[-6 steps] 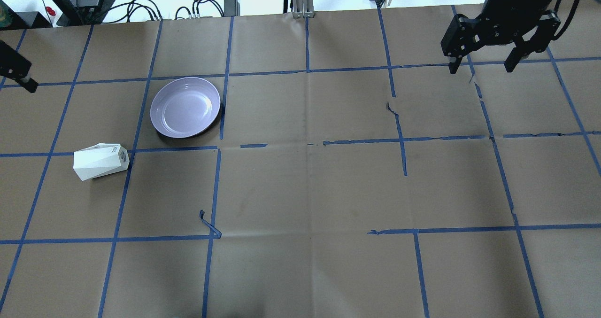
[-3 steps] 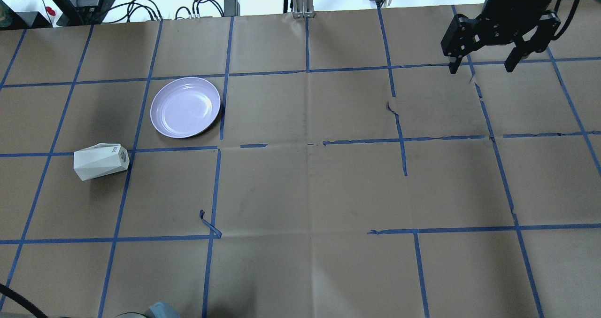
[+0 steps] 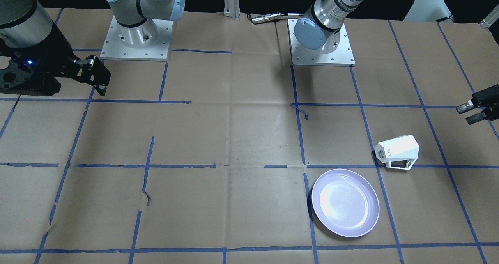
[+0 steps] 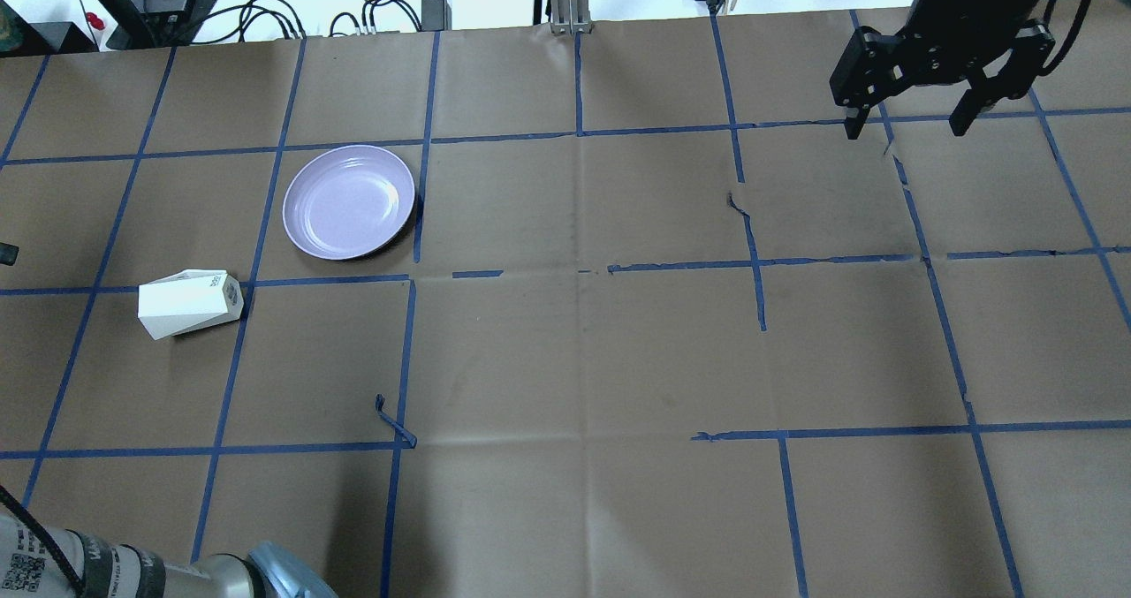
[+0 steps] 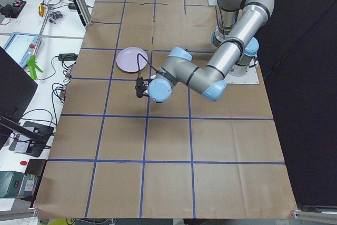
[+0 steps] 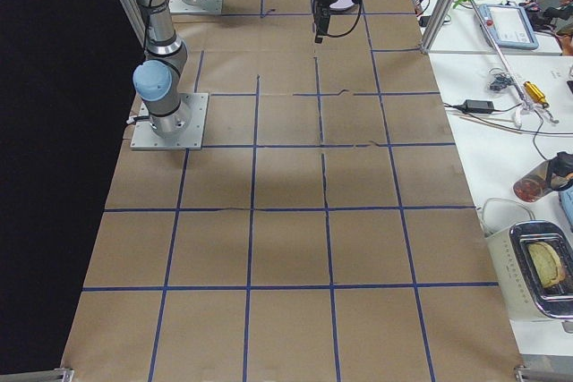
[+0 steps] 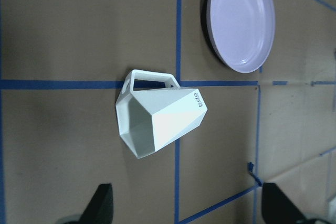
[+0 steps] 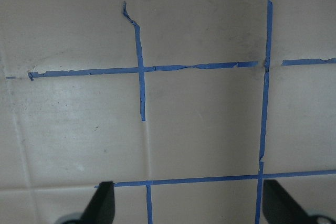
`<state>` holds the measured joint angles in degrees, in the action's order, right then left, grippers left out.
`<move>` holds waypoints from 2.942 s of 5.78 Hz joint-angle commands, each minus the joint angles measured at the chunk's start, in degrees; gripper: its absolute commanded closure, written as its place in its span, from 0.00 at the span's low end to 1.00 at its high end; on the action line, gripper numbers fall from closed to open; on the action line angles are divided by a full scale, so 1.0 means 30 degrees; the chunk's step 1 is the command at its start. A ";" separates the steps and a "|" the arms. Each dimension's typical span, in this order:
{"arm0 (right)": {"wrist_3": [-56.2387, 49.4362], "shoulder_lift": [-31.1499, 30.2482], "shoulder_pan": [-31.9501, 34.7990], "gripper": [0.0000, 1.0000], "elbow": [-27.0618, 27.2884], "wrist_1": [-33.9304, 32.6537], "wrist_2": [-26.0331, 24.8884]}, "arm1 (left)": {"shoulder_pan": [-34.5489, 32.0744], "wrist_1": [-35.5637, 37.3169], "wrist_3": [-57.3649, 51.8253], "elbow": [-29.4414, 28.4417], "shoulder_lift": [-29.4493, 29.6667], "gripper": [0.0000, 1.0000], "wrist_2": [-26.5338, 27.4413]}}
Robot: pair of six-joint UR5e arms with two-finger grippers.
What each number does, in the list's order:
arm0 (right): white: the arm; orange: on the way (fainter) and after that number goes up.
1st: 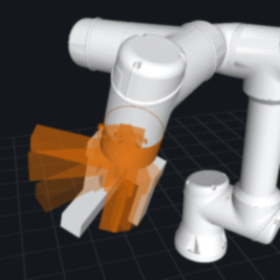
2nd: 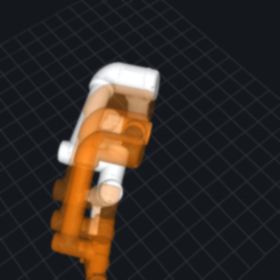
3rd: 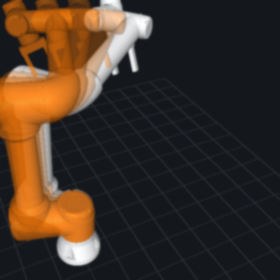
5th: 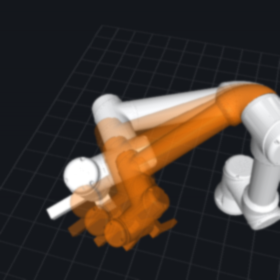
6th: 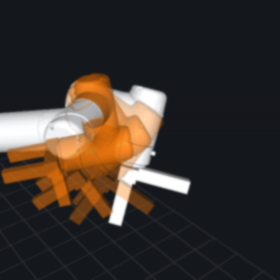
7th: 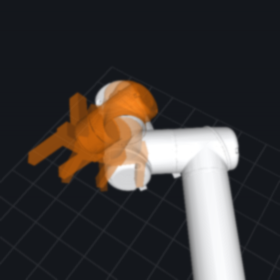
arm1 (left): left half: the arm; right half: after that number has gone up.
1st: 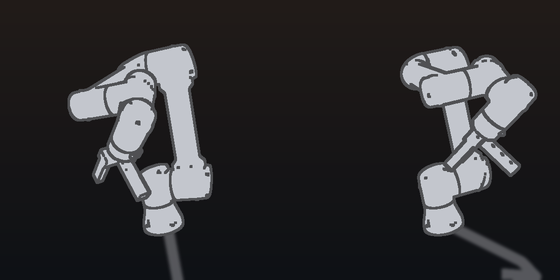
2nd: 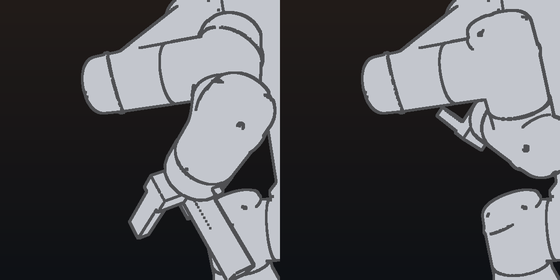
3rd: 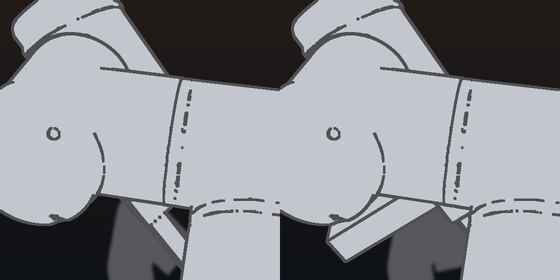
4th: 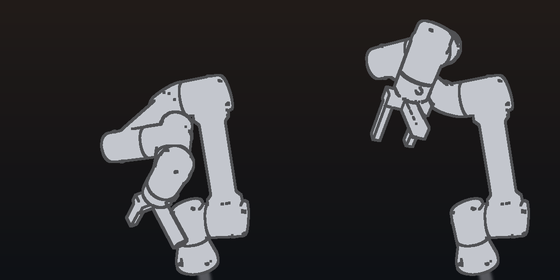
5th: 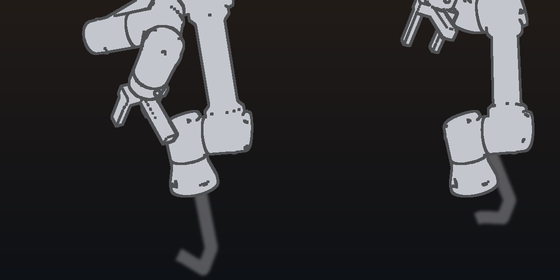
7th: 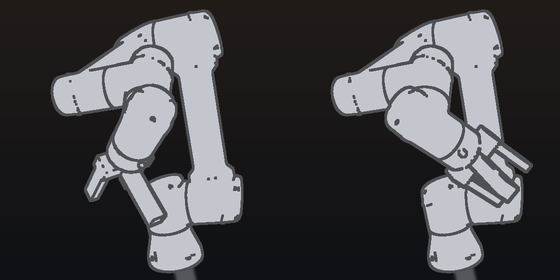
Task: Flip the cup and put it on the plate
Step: 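Lower the left gripper and grasp the white mug lying on its side, then lift the mug with the left gripper and rotate it upright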
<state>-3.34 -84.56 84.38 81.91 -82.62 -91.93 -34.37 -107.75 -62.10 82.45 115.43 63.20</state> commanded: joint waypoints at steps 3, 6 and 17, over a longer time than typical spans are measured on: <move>0.0000 0.0002 -0.0001 0.00 0.0001 0.0000 -0.0001 | 0.0589 -0.5587 -0.5890 -0.0061 0.5664 0.01 -0.4834; 0.0000 0.0002 -0.0001 0.00 0.0001 0.0000 -0.0001 | 0.0531 -0.7288 -0.7097 0.0320 0.6903 0.03 -0.6767; 0.0000 0.0002 -0.0001 0.00 0.0001 0.0000 -0.0001 | -0.1505 -0.6880 0.1018 -0.0149 -0.1142 1.00 -0.7154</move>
<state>-3.34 -84.55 84.37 81.92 -82.62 -91.94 -35.57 -133.56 -65.12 82.00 114.73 41.35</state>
